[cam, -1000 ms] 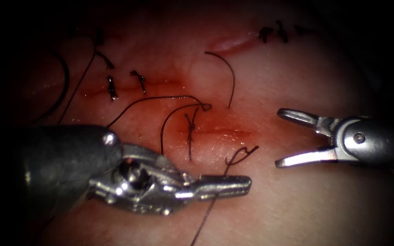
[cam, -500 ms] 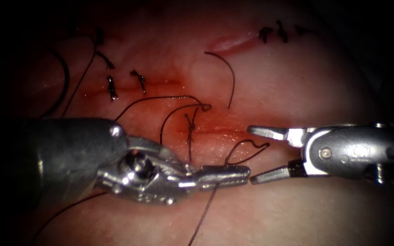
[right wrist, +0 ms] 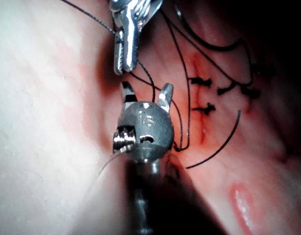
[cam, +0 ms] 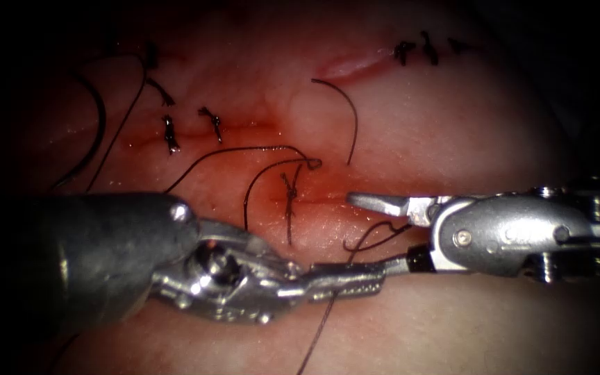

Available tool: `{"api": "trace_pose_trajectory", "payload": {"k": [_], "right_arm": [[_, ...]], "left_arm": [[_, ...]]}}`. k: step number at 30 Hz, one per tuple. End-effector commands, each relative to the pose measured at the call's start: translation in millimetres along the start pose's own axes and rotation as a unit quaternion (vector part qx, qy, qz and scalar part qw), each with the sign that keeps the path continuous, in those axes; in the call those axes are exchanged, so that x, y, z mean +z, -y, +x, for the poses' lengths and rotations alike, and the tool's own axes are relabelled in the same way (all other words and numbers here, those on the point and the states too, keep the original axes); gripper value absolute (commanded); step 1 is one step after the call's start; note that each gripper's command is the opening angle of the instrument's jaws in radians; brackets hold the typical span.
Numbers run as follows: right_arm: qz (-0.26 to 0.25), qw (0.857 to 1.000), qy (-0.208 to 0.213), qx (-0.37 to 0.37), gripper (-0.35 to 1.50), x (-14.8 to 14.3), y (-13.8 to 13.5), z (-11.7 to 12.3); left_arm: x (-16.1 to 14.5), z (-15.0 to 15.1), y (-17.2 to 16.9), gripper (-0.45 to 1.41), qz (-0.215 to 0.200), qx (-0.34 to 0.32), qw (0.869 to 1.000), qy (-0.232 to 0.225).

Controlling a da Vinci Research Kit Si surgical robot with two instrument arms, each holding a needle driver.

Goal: Wound Closure

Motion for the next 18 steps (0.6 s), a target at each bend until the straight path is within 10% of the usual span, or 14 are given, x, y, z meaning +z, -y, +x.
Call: {"api": "trace_pose_trajectory", "payload": {"k": [1, 11, 18], "right_arm": [[0.010, 1.000, 0.007, -0.016, -0.35, 0.7, -0.1, 0.5], [0.016, 1.000, 0.013, -0.017, -0.35, 0.0, -1.2, -1.3], [0.015, 1.000, 0.011, -0.015, -0.35, -0.8, -2.4, -2.9]], "left_arm": [[0.7, -0.4, 0.0, 0.22, -0.001, 0.001, 1.000, -0.001], [0.6, -0.5, 0.5, 1.23, 0.014, -0.099, 0.995, 0.001], [-0.4, -0.4, -0.1, 1.11, 0.019, -0.139, 0.990, -0.017]]}}
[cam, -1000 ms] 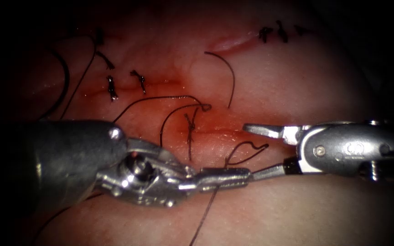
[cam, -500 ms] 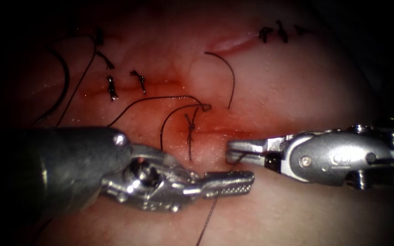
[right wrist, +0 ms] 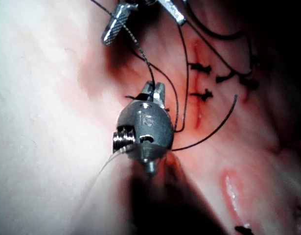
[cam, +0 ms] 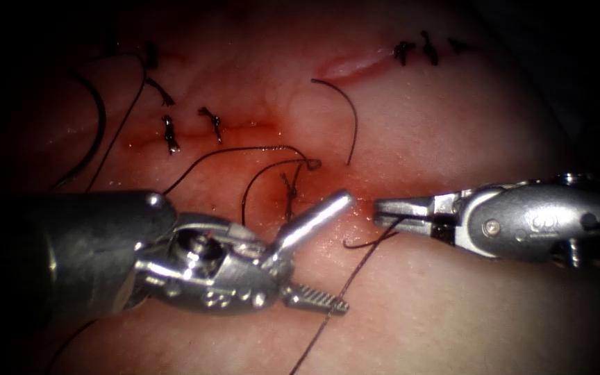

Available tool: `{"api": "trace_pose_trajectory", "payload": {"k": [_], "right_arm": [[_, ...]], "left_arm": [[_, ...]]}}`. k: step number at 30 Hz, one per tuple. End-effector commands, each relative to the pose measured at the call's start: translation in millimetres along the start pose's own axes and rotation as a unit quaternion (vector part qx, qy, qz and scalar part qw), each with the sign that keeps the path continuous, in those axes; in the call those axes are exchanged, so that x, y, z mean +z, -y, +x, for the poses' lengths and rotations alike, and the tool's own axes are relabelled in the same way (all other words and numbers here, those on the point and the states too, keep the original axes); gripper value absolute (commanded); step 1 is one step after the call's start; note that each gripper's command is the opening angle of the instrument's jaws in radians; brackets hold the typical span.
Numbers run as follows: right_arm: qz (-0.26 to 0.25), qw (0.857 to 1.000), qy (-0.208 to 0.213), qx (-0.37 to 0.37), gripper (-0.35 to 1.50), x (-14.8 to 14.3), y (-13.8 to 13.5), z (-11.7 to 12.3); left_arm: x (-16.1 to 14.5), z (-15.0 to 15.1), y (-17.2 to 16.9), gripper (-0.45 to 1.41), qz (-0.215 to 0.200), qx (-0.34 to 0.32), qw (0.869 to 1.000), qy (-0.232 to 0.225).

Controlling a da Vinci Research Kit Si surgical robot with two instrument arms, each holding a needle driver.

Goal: Wound Closure

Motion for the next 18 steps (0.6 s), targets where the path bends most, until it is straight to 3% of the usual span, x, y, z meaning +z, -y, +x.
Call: {"api": "trace_pose_trajectory", "payload": {"k": [1, 4, 8, 14, 18], "right_arm": [[-0.003, 1.000, -0.002, 0.001, -0.35, 1.0, -0.8, -0.3], [-0.003, 1.000, -0.001, 0.001, -0.35, 1.0, -1.2, -0.9], [-0.001, 1.000, 0.000, 0.016, -0.35, 0.8, -2.6, -2.3], [-0.002, 1.000, -0.003, 0.027, -0.35, 0.7, -3.7, -3.5], [-0.003, 1.000, -0.003, 0.028, -0.35, 1.0, -3.9, -4.1]], "left_arm": [[0.2, -0.1, -0.2, 1.06, -0.003, 0.005, 1.000, -0.021], [-0.1, 0.2, -0.8, 0.91, -0.007, 0.008, 0.999, -0.037], [-0.6, 0.4, -2.7, 0.85, -0.030, 0.047, 0.996, -0.067], [-0.4, 0.0, -4.3, 0.98, -0.071, 0.064, 0.993, -0.075], [-0.4, 0.1, -4.6, 0.96, -0.081, 0.071, 0.991, -0.082]]}}
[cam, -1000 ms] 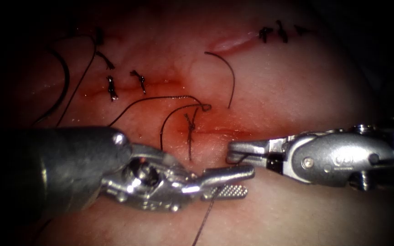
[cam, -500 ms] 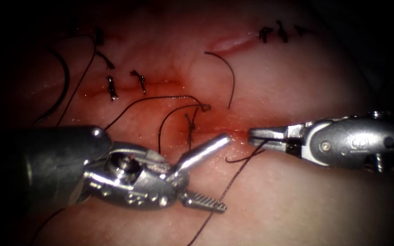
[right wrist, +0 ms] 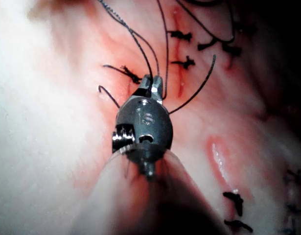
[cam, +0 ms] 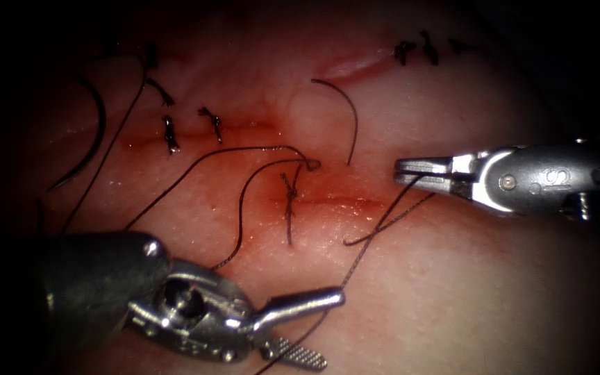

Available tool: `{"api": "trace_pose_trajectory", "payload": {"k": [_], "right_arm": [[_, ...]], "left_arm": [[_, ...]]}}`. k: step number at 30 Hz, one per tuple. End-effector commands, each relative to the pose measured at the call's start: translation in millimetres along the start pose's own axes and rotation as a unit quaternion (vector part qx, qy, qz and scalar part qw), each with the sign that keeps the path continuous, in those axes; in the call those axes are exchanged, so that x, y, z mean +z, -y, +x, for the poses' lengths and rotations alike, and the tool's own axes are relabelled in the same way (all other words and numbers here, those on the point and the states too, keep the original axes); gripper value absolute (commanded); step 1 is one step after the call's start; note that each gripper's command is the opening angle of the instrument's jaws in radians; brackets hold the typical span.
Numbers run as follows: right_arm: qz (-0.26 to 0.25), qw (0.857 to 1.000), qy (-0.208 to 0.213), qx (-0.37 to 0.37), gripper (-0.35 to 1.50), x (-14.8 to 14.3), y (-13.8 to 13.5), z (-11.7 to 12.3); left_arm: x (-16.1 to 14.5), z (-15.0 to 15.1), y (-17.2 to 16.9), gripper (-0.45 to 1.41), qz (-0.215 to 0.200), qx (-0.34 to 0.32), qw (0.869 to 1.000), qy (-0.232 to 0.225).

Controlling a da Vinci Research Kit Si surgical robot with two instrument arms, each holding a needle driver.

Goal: Wound Closure

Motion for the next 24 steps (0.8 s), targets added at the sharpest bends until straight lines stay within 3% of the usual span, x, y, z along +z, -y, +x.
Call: {"api": "trace_pose_trajectory", "payload": {"k": [1, 17, 18, 19, 20, 21, 24], "right_arm": [[-0.001, 1.000, -0.001, 0.001, -0.35, 1.2, -0.3, 0.0], [-0.004, 1.000, -0.001, 0.007, -0.35, 1.6, -0.6, -1.0], [-0.004, 1.000, -0.001, 0.006, -0.35, 1.7, -0.4, -1.0], [-0.004, 1.000, -0.001, 0.006, -0.35, 1.7, -0.4, -1.0], [-0.003, 1.000, -0.002, 0.008, -0.35, 1.7, -0.2, -1.0], [-0.003, 1.000, -0.002, 0.008, -0.35, 1.8, 0.0, -1.0], [-0.003, 1.000, -0.003, 0.012, -0.35, 1.8, 0.3, -1.0]], "left_arm": [[0.5, -0.4, 0.3, 0.95, 0.000, 0.001, 1.000, -0.003], [-0.4, 0.8, 0.4, 0.86, -0.005, 0.031, 0.999, -0.015], [-0.4, 0.6, 0.4, 0.51, -0.005, 0.031, 0.999, -0.012], [-0.4, 0.6, 0.4, 0.51, -0.005, 0.031, 0.999, -0.012], [-0.3, 0.6, 0.4, -0.13, -0.004, 0.034, 0.999, -0.010], [-0.3, 0.5, 0.3, -0.45, -0.004, 0.035, 0.999, -0.010], [-0.3, 0.1, 0.4, -0.45, -0.010, 0.046, 0.999, -0.005]]}}
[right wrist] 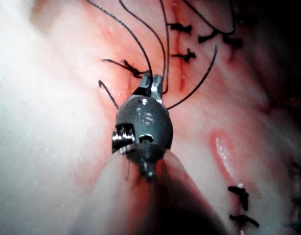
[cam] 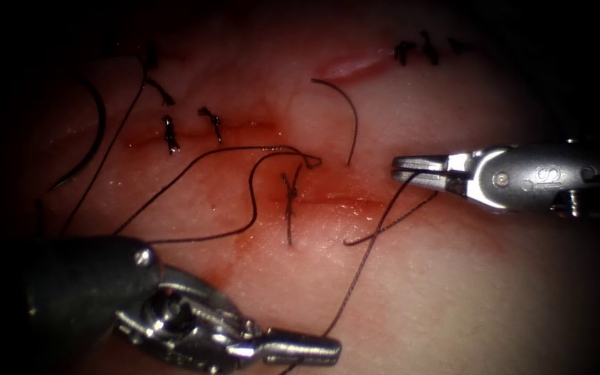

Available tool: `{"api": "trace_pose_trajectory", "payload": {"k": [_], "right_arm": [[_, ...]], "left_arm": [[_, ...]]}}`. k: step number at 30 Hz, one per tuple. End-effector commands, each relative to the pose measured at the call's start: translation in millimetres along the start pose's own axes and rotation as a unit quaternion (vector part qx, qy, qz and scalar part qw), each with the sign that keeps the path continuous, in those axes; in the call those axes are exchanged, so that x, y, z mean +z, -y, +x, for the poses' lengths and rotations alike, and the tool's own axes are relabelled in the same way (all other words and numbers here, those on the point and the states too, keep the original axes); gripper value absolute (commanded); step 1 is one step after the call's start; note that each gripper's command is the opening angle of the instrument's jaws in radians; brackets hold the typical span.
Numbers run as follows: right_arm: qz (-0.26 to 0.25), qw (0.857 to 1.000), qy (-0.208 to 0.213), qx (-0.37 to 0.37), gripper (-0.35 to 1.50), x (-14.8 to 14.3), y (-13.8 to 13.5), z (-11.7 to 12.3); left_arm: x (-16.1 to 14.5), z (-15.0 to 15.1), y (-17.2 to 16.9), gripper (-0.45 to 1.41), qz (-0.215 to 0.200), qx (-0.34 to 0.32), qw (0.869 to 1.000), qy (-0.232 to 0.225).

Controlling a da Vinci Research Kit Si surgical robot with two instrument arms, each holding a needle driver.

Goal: Wound Closure

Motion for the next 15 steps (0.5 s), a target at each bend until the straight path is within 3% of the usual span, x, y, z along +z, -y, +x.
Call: {"api": "trace_pose_trajectory", "payload": {"k": [1, 10, 11, 12, 15], "right_arm": [[0.000, 1.000, -0.002, 0.001, -0.35, 1.1, 0.0, 0.3], [0.013, 0.999, -0.017, 0.026, -0.35, 0.4, 0.9, 0.7], [0.017, 0.999, -0.022, 0.032, -0.27, 0.3, 1.1, 0.8], [0.018, 0.999, -0.024, 0.037, 0.29, 0.1, 1.3, 1.0], [0.018, 0.996, -0.033, 0.076, 1.23, -0.5, 1.9, 1.6]], "left_arm": [[0.6, -0.8, 0.2, -0.45, -0.004, 0.001, 1.000, 0.006], [-2.6, -2.7, 1.4, -0.45, 0.010, -0.009, 0.998, 0.065], [-3.1, -2.9, 1.6, -0.45, 0.015, -0.009, 0.997, 0.072], [-3.8, -3.2, 1.8, -0.45, 0.019, -0.010, 0.997, 0.080], [-5.6, -4.1, 2.4, -0.45, 0.031, -0.014, 0.994, 0.103]]}}
